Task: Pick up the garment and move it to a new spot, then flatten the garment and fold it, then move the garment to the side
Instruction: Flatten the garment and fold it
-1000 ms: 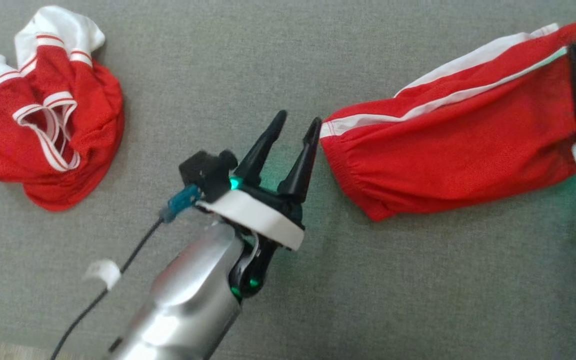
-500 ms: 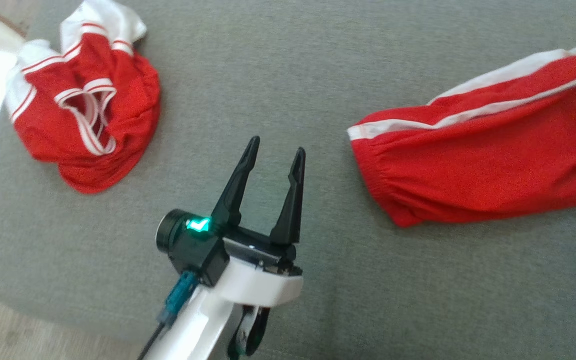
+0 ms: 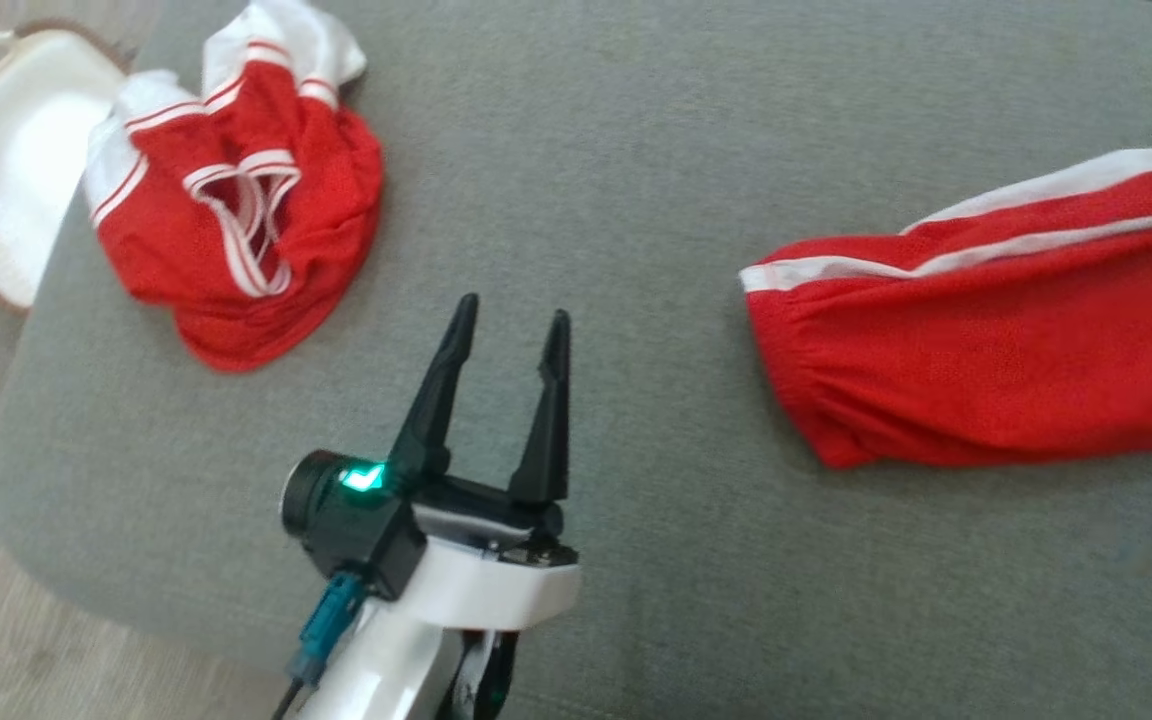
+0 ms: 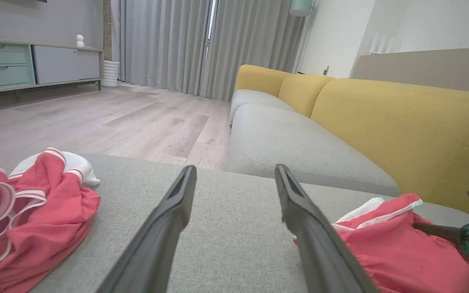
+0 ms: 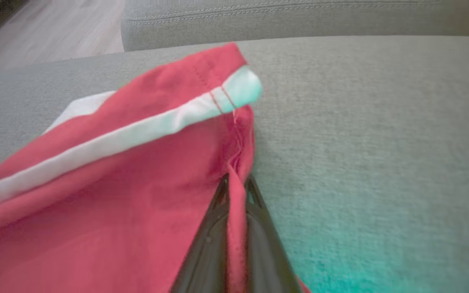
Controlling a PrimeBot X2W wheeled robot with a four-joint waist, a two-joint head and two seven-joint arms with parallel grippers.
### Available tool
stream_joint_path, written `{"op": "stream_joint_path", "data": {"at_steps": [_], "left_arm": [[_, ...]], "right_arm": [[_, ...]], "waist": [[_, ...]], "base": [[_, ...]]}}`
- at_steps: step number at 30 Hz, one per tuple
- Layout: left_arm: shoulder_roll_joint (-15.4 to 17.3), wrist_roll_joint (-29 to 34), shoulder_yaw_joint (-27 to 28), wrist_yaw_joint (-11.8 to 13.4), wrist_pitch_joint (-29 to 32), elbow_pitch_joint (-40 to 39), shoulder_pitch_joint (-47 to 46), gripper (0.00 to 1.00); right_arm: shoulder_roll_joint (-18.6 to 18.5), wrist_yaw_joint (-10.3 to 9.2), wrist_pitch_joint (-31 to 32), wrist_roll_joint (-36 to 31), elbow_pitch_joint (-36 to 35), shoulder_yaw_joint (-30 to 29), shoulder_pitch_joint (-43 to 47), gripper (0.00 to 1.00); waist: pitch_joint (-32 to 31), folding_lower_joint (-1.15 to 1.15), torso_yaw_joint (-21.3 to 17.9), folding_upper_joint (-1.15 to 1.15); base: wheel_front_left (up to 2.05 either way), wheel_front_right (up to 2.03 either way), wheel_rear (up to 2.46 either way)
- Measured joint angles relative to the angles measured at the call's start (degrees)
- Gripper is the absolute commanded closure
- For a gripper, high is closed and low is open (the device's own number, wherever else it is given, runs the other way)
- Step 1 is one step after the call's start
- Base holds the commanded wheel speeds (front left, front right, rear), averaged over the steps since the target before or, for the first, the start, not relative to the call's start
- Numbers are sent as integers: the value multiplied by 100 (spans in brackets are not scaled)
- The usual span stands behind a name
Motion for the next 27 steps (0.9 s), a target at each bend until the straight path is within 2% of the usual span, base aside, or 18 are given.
{"op": "stream_joint_path", "data": {"at_steps": [6, 13, 19, 20, 27], "left_arm": [[3, 123, 136, -42, 0, 31, 180, 0], [7, 211, 274, -176, 0, 108, 248, 0], [7, 249, 279, -214, 0, 194, 251, 0], [7, 248, 280, -214, 0, 209, 252, 0], [9, 248, 383, -265, 0, 357, 472, 0]], "right_arm": [[-3, 0, -197, -22, 156, -7, 157, 100], [-318, 0, -378, -235, 502, -189, 338, 100], [-267, 0, -656, -255, 499, -281, 310, 100], [-237, 0, -706, -253, 423, -282, 303, 100], [669, 0, -766, 62, -866, -297, 32, 100]], "waist": [[-168, 0, -386, 0], [-369, 0, -1033, 0], [-512, 0, -1411, 0], [-554, 0, -1440, 0], [-957, -1, -1589, 0]], "base": [[0, 0, 0], [0, 0, 0], [0, 0, 0], [0, 0, 0], [0, 0, 0]]}}
